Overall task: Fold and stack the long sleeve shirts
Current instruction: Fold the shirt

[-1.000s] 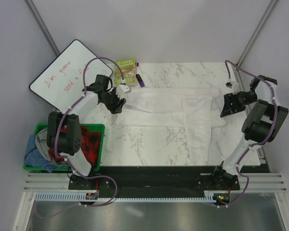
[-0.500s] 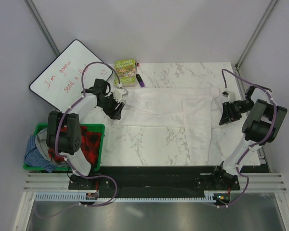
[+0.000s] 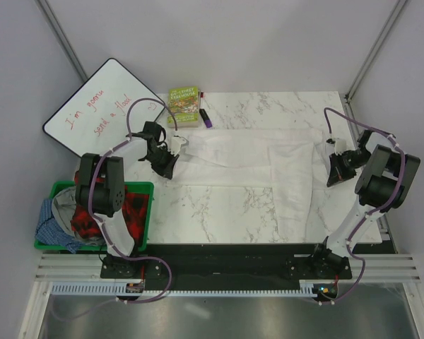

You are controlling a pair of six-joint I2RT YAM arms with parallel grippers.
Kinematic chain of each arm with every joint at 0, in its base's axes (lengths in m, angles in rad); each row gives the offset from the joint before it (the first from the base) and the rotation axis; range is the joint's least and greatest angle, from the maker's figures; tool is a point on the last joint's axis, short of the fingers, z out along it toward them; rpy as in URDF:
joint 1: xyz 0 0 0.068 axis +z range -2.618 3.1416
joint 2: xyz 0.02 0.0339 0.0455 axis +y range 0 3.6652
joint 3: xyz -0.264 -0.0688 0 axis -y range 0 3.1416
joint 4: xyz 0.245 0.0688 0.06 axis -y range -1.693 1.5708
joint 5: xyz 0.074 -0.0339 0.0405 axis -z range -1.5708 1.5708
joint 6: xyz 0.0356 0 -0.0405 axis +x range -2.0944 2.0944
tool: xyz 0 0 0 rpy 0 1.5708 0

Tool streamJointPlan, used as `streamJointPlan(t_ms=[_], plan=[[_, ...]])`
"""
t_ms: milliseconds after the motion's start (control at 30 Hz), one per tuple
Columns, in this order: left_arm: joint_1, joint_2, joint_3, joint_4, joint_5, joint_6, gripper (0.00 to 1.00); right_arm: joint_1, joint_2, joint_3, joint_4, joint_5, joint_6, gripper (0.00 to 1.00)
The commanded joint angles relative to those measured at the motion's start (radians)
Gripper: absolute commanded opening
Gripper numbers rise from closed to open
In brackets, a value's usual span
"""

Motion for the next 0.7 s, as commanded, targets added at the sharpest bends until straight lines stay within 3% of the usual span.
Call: streamJointPlan(t_ms=[0, 533, 633, 667], plan=[[0.004, 0.023, 0.003, 0.000, -0.057, -0.033, 0.04, -0.003, 0.021, -0.030, 0.033, 0.118, 0.055, 0.00], [0.004, -0.142, -0.087, -0.085, 0.009, -0.027, 0.02, -0.003, -0.074, -0.157, -0.065, 0.173, -0.044, 0.00], [0.004, -0.130, -0.066, -0.095, 0.009, -0.035, 0.02, -0.004, -0.075, -0.140, -0.071, 0.173, -0.048, 0.11], [0.005, -0.125, -0.055, -0.097, 0.007, -0.036, 0.02, -0.006, -0.069, -0.128, -0.076, 0.166, -0.045, 0.22]])
